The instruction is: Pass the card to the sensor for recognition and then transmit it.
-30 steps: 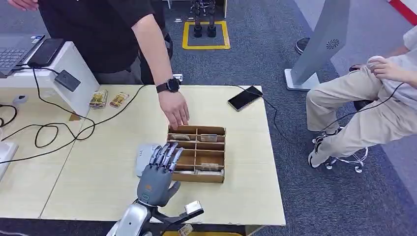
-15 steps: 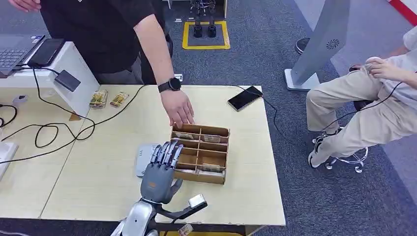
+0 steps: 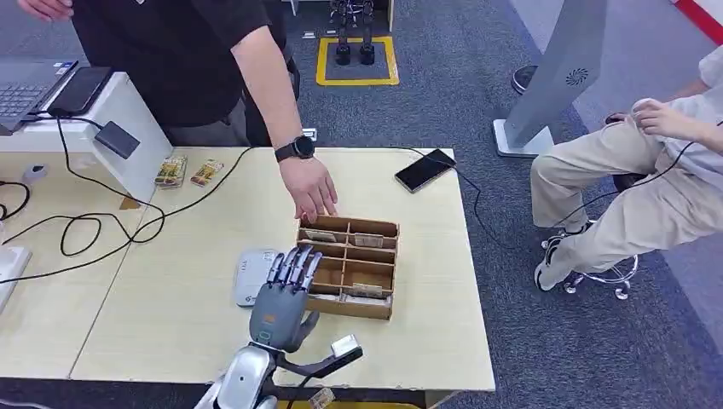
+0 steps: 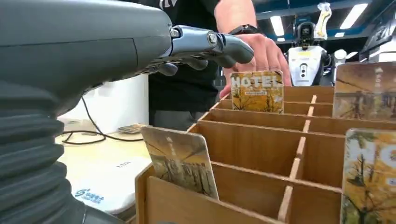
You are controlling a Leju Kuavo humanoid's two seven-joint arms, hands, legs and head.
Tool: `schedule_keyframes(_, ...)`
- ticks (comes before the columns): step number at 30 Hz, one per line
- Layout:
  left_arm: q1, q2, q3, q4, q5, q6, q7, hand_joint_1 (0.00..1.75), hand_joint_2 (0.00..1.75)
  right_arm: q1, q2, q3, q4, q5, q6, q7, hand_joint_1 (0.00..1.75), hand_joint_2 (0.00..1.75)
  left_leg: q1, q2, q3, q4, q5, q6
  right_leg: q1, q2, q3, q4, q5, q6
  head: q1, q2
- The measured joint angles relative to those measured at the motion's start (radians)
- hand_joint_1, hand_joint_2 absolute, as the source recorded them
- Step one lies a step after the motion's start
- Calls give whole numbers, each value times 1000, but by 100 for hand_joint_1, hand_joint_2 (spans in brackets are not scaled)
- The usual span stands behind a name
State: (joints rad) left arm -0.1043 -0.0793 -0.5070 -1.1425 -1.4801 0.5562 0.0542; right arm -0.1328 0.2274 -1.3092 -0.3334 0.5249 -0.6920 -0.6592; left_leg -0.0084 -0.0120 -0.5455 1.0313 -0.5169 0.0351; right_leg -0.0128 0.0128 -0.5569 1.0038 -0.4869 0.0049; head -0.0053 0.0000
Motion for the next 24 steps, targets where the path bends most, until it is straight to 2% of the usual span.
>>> schedule_keyframes(2,-3,0,-2,8,0,-6,-2,2,175,0,0,1,0,0,0,0,0,175,0,0,0,0,0,0,0,0,0,0,0,0,0,0)
schedule_keyframes(3,-5,0,-5,12,0,-10,-3,45,175,0,0,2,1,0,0,0,0,175,0,0,0,0,0,0,0,0,0,0,0,0,0,0)
schedule_keyframes(5,-5,-2,-8,19,0,-11,-6,45,175,0,0,5,2,0,0,0,0,175,0,0,0,0,0,0,0,0,0,0,0,0,0,0)
schedule_keyframes(6,-6,-2,-10,22,0,-12,-8,175,175,0,0,5,3,0,0,0,0,175,0,0,0,0,0,0,0,0,0,0,0,0,0,0)
schedule_keyframes(20,-22,-5,-16,48,3,-8,-24,175,175,0,0,14,7,-1,0,0,0,175,0,0,0,0,0,0,0,0,0,0,0,0,0,0)
schedule_keyframes(24,-27,-5,-16,50,3,-25,-32,175,175,0,0,19,8,-1,0,0,0,175,0,0,0,0,0,0,0,0,0,0,0,0,0,0)
